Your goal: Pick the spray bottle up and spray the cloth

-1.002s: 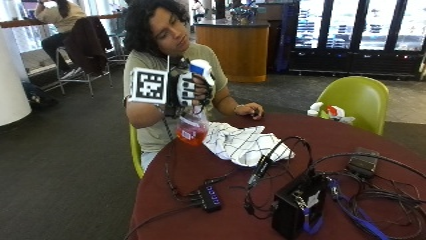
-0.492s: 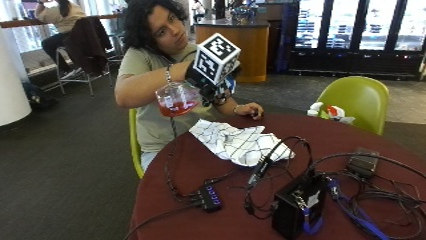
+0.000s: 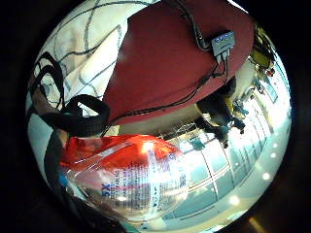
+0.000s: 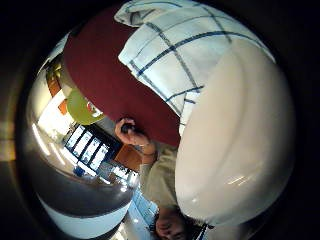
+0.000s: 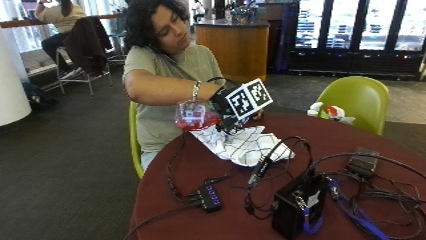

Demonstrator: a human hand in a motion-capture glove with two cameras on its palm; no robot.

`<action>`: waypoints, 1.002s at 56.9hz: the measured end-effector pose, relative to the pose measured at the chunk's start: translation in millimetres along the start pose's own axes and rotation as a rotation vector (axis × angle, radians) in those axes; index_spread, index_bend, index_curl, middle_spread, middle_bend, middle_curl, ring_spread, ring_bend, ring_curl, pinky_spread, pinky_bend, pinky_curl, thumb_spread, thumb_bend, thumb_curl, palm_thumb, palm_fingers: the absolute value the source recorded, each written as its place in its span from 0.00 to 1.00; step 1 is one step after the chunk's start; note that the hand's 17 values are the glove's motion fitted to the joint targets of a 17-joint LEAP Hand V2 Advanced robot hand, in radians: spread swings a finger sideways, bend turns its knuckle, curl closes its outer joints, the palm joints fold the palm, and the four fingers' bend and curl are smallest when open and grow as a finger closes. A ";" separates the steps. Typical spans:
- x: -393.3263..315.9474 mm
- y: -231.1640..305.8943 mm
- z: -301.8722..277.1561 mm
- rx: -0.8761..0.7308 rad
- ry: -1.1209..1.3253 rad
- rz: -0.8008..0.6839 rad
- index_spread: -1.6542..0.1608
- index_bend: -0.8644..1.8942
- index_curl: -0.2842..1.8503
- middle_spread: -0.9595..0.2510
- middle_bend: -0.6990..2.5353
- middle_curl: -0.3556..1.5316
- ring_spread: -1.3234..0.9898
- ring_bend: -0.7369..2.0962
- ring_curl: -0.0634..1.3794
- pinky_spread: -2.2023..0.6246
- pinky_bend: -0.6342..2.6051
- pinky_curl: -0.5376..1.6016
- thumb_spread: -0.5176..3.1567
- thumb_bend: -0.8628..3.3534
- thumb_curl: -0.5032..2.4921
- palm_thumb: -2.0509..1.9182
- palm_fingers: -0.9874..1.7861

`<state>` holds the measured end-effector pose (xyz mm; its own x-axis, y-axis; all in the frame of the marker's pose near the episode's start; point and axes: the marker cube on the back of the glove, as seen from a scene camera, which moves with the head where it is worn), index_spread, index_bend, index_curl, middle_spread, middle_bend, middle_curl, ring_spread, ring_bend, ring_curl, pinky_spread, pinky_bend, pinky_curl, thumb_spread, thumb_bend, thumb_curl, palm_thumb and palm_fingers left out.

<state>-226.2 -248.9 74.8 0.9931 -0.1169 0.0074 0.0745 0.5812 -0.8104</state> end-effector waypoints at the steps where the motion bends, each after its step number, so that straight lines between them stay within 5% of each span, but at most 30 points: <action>1: -2.1 0.3 -1.5 0.005 0.001 -0.005 0.76 0.38 0.40 0.66 0.39 0.47 0.49 0.46 0.37 0.70 0.34 0.45 0.25 0.20 0.41 0.77 0.83; 24: -92.1 45.4 -95.0 0.492 -0.512 -0.565 0.76 0.38 0.40 0.66 0.39 0.47 0.49 0.46 0.37 0.70 0.34 0.45 0.25 0.20 0.41 0.77 0.82; 35: -147.5 33.6 -106.8 0.567 -0.886 -0.946 0.77 0.38 0.40 0.67 0.39 0.47 0.50 0.46 0.37 0.71 0.34 0.45 0.26 0.20 0.41 0.77 0.81; 42: -169.2 -6.5 -110.0 0.716 -1.049 -0.975 0.77 0.37 0.40 0.68 0.39 0.47 0.51 0.46 0.37 0.72 0.33 0.44 0.26 0.20 0.41 0.78 0.79; 57: -192.1 -43.4 -78.1 0.767 -1.065 -1.068 0.77 0.37 0.40 0.69 0.39 0.47 0.52 0.45 0.37 0.73 0.30 0.43 0.27 0.20 0.41 0.79 0.79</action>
<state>-427.3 -314.6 62.8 0.0653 -0.3181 0.9458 0.4099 0.8727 0.2652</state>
